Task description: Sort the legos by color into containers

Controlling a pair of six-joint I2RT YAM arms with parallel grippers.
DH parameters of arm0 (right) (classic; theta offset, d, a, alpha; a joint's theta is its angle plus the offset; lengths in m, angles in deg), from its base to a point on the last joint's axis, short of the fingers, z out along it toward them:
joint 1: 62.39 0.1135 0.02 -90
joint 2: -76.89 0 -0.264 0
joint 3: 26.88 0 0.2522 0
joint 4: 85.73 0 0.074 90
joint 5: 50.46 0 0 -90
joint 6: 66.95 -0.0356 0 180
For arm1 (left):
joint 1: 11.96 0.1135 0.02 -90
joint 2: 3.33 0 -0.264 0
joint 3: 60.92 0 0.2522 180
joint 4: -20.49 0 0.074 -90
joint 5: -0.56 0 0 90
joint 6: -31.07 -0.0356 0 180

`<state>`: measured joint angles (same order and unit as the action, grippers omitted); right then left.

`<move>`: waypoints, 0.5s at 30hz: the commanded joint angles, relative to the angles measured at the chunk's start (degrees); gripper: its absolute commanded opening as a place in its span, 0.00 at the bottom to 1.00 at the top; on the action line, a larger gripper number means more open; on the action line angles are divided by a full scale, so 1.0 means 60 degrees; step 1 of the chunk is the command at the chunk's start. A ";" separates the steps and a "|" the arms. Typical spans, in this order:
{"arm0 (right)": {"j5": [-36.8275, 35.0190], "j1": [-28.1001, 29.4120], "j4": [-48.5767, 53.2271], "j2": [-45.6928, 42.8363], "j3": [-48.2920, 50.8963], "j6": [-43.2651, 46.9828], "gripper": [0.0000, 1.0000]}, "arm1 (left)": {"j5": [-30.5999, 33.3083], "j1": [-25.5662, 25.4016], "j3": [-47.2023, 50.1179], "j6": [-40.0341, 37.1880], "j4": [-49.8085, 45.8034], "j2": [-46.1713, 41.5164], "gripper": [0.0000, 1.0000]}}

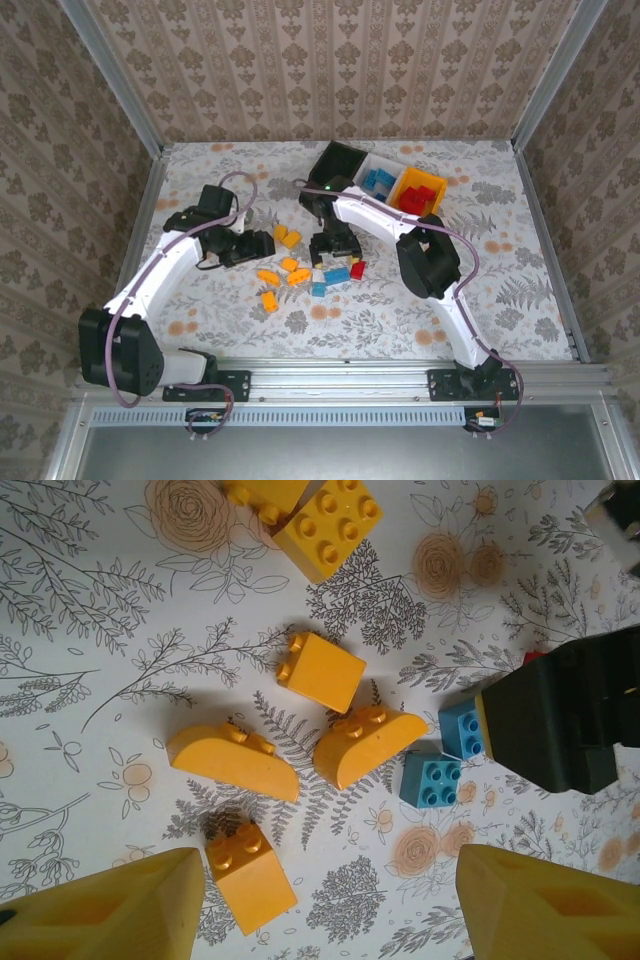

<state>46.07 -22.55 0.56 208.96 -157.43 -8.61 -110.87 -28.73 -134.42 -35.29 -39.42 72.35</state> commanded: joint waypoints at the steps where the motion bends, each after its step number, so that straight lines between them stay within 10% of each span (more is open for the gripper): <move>1: 0.0346 0.0055 0.0218 0.0301 -0.0902 -0.0153 0.76 | -0.0233 0.0042 -0.0208 0.0100 0.0126 0.0244 0.69; 15: 0.0255 0.0055 0.0278 0.0851 -0.0425 -0.0229 0.77 | -0.0134 0.0082 -0.0179 -0.0241 -0.0101 0.0312 0.69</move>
<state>47.31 -22.55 0.52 214.38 -161.71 -8.88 -111.13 -28.73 -134.45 -35.38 -39.09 73.97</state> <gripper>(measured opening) 0.771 0.688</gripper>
